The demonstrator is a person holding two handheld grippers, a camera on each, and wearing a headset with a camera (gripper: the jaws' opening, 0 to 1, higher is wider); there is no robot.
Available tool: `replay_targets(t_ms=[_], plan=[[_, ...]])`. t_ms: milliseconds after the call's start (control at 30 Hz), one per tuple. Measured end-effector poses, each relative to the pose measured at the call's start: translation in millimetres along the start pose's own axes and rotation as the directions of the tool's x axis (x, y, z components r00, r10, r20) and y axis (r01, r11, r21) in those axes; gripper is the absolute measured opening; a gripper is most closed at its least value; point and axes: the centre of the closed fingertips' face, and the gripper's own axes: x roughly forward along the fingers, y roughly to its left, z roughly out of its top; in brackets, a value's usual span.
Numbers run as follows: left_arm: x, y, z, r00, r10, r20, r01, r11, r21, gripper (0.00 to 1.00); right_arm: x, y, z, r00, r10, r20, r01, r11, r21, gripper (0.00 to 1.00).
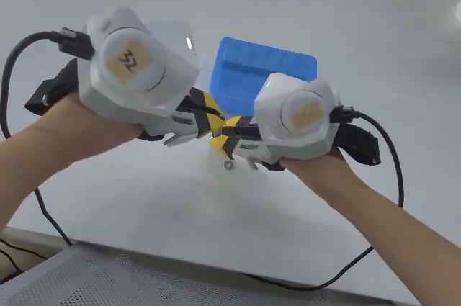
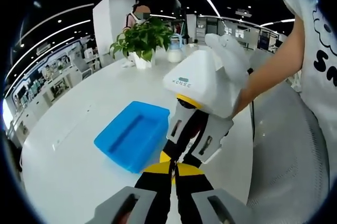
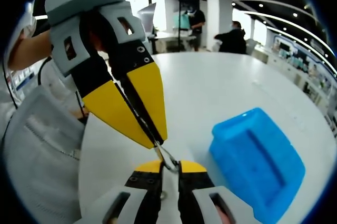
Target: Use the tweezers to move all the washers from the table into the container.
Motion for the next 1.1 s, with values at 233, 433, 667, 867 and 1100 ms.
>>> replay_targets(t_ms=[233,433,667,867,1100], plan=[[-0.7,1.0,0.7,0.9999,-0.003,-0.016,0.004,1.0,0.006,0.0,-1.6,3.3,-0.5,1.0,-0.009,-0.002,0.009,1.0,0.01,0.06],[-5.6,-2.1,7.9,0.9999,-0.011,-0.008,0.011,1.0,0.023,0.0,-10.3,6.2,3.0,0.9997,-0.024,0.009,0.024,1.0,-0.011,0.06],[-11.1,-3.2,17.6,1.0,-0.004,-0.009,0.004,0.998,0.066,0.0,-18.1,6.0,12.1,0.9987,-0.043,0.027,0.044,0.999,-0.029,0.06],[-15.9,-0.6,26.6,0.9999,0.004,0.012,-0.005,0.997,0.075,0.0,-25.0,3.0,19.0,0.9972,-0.067,0.034,0.069,0.997,-0.044,0.05],[-18.0,4.6,36.5,0.9992,0.007,0.038,-0.011,0.996,0.086,0.0,-32.5,-5.0,25.6,0.9947,-0.096,0.037,0.098,0.993,-0.059,0.05]])
